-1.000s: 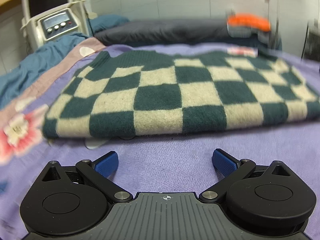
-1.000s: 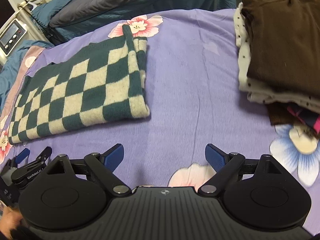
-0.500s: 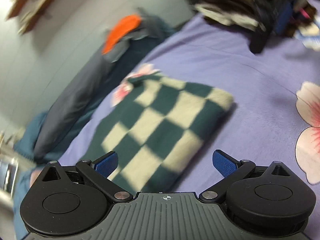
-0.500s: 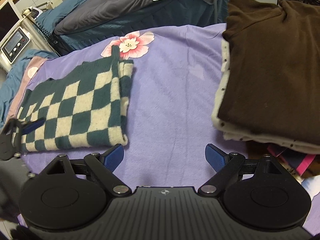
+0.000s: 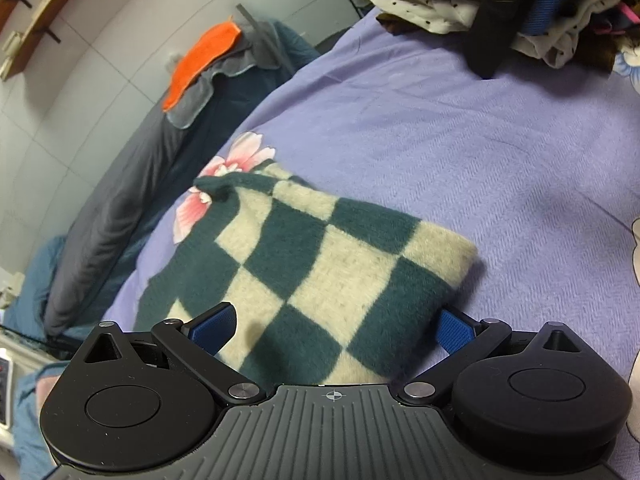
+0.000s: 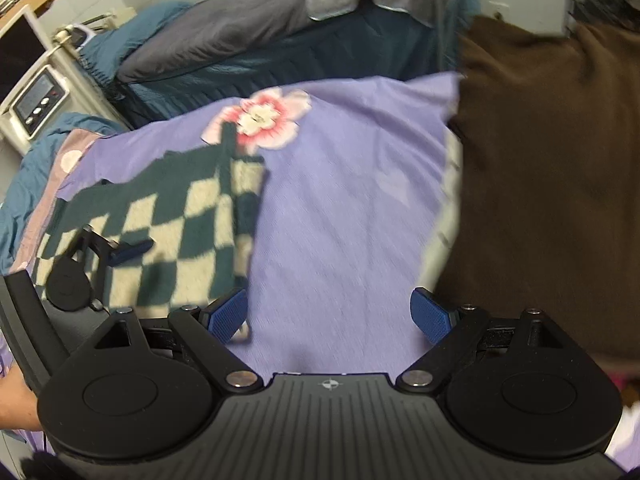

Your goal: Fold small clothes

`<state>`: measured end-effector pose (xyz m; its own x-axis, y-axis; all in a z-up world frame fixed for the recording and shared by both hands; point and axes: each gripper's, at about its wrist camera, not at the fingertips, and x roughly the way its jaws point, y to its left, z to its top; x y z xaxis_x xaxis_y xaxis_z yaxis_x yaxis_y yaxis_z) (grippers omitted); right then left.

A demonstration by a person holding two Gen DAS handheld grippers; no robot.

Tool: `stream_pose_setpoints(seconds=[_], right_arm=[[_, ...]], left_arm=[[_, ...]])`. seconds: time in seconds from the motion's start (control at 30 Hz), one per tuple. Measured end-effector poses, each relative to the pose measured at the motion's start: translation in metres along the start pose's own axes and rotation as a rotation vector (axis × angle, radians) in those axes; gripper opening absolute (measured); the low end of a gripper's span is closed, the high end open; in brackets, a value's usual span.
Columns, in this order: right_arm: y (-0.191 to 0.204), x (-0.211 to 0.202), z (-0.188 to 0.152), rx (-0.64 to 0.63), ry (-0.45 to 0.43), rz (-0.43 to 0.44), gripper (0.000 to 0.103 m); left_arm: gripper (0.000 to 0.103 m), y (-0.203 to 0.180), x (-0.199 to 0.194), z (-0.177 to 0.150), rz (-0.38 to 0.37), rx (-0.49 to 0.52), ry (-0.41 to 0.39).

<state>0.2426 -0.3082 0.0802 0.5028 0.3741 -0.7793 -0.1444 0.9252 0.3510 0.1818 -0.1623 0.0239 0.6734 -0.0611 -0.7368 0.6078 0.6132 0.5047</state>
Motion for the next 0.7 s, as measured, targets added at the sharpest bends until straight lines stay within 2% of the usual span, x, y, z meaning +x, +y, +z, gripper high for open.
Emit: stream_pose_setpoints(seconds=[0.07, 0.2, 0.23, 0.27, 0.3, 0.37, 0.47, 0.53, 0.7], right_arm=[[0.002, 0.011, 0.015, -0.006, -0.004, 0.022, 0.09], [0.007, 0.026, 0.042, 0.029, -0.015, 0.029, 0.09], [0.01, 0.027, 0.046, 0.022, -0.022, 0.031, 0.09], [0.012, 0.029, 0.05, 0.01, -0.026, 0.028, 0.091], [0.014, 0.03, 0.052, 0.0, -0.028, 0.023, 0.091], [0.017, 0.034, 0.055, -0.001, -0.021, 0.023, 0.091], [0.016, 0.043, 0.061, 0.052, 0.013, 0.074, 0.092], [0.016, 0.054, 0.065, 0.112, 0.05, 0.139, 0.092], [0.025, 0.101, 0.076, 0.298, 0.135, 0.286, 0.092]], left_arm=[[0.103, 0.004, 0.002, -0.001, -0.025, 0.018, -0.017], [0.103, 0.009, 0.003, 0.002, -0.022, 0.057, -0.038], [0.093, 0.009, 0.002, 0.003, -0.037, 0.06, -0.041], [0.077, 0.008, 0.001, 0.005, -0.04, 0.06, -0.04], [0.076, 0.007, 0.001, 0.006, -0.04, 0.052, -0.034], [0.07, 0.014, 0.002, 0.009, -0.068, -0.027, -0.014], [0.064, 0.046, -0.008, 0.01, -0.148, -0.268, -0.007], [0.062, 0.065, -0.014, 0.005, -0.18, -0.39, -0.011], [0.06, 0.088, -0.018, -0.015, -0.257, -0.566, -0.002]])
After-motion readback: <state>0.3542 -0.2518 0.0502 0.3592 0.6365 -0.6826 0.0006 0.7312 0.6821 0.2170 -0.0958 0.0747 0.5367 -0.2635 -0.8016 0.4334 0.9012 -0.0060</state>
